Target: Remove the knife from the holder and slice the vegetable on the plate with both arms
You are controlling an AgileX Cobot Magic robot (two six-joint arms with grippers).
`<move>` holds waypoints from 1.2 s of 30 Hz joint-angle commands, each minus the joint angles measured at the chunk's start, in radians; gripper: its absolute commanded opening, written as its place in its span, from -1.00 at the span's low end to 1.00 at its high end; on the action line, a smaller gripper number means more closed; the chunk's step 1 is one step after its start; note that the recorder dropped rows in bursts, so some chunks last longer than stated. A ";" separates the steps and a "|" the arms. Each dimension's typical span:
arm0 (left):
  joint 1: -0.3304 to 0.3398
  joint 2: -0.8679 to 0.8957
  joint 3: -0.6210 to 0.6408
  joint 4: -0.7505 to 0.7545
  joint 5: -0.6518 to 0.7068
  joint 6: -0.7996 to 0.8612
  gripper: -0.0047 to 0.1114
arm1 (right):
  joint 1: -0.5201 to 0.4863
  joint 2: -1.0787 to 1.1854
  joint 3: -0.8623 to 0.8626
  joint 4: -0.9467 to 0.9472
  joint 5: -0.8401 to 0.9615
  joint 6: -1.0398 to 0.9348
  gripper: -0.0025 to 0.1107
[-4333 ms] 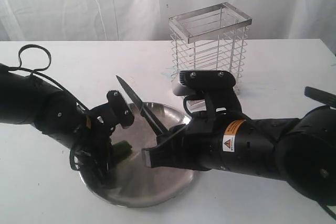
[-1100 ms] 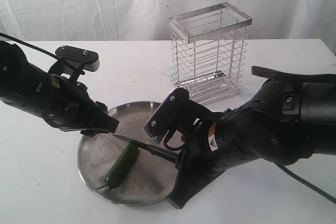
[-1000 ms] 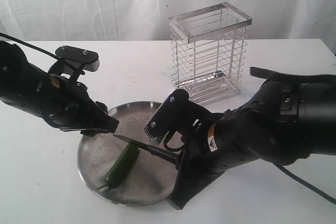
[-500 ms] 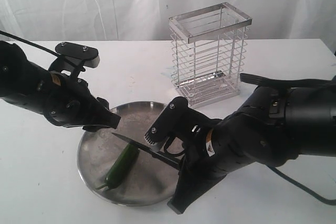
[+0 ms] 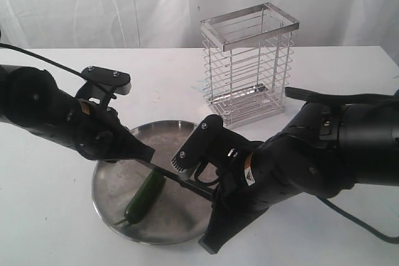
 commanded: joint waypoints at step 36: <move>-0.064 0.057 -0.053 -0.031 -0.027 0.003 -0.92 | 0.002 0.000 0.003 -0.009 0.003 0.002 -0.96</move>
